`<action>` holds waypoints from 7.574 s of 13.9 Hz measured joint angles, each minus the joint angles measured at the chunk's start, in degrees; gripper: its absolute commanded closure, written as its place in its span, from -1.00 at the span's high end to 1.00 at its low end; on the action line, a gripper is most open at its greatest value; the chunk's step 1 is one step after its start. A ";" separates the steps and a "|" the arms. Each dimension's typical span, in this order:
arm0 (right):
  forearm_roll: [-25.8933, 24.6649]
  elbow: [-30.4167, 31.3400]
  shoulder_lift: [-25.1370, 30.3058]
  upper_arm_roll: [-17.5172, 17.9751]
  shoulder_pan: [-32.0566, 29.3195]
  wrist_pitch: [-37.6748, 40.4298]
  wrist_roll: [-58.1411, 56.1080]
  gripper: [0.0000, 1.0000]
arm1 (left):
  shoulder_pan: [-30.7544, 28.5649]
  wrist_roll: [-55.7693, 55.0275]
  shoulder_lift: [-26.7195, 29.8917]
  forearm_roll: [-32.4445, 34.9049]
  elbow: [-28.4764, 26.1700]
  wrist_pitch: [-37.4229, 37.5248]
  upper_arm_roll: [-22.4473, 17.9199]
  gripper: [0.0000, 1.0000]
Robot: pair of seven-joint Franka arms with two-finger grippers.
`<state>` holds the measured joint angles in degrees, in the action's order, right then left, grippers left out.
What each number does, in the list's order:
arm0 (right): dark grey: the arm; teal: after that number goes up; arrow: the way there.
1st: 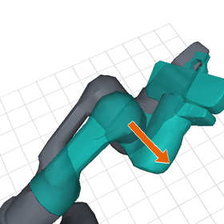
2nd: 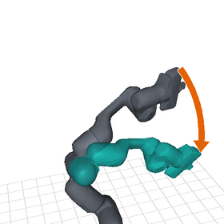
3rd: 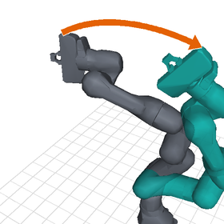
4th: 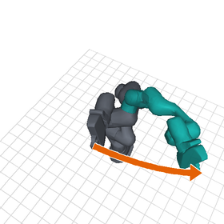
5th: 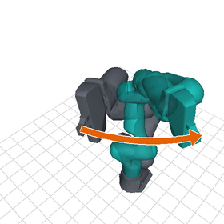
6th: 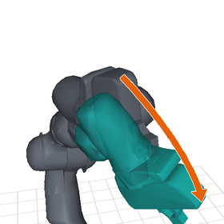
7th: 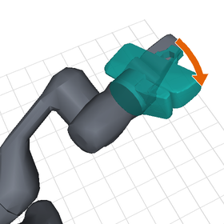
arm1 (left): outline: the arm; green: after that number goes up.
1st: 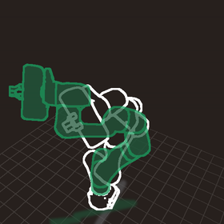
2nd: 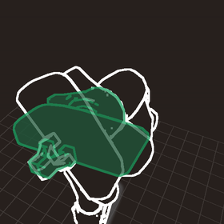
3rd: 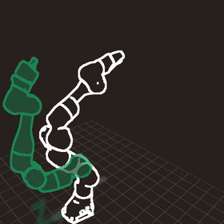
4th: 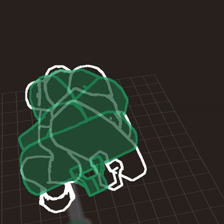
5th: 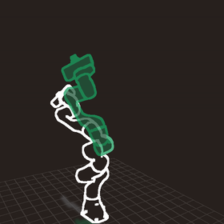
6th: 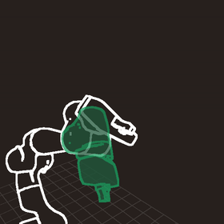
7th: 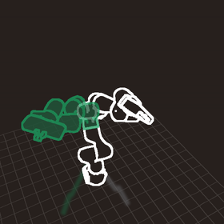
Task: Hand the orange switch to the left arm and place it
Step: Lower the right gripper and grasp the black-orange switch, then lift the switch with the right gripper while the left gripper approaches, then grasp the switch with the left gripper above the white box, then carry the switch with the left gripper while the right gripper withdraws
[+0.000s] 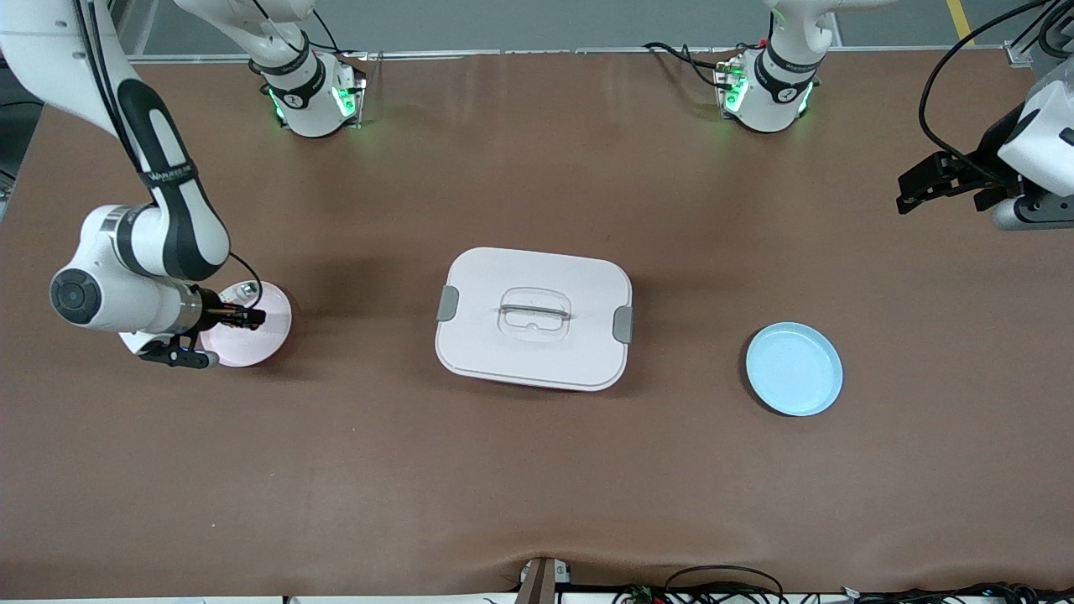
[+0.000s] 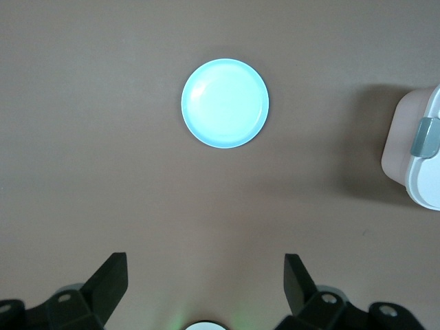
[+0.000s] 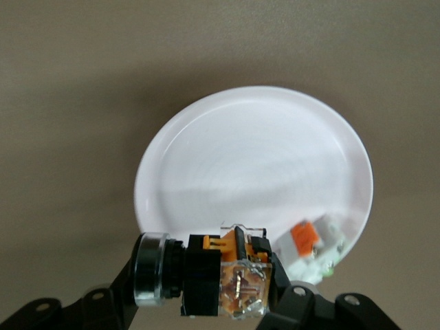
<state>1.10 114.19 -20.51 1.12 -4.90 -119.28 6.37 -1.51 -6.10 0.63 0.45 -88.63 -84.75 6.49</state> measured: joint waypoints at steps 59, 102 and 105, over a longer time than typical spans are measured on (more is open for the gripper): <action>49.48 -38.55 -9.71 0.62 48.86 -9.92 94.49 -0.44 | 0.33 14.94 8.61 -67.71 -38.09 -49.85 22.27 -1.00; 11.53 -9.82 16.01 -1.80 10.51 18.26 2.17 1.00 | -25.02 77.21 -16.23 4.82 -29.76 -48.61 21.70 -1.00; 5.60 -9.84 17.40 -1.76 7.95 17.77 -2.85 1.00 | -24.92 79.30 -18.67 8.22 -29.70 -51.15 21.93 -1.00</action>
<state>6.70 104.35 -3.11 -0.64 3.05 -101.51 3.52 -26.43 73.20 -18.04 8.67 -118.34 -135.90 28.42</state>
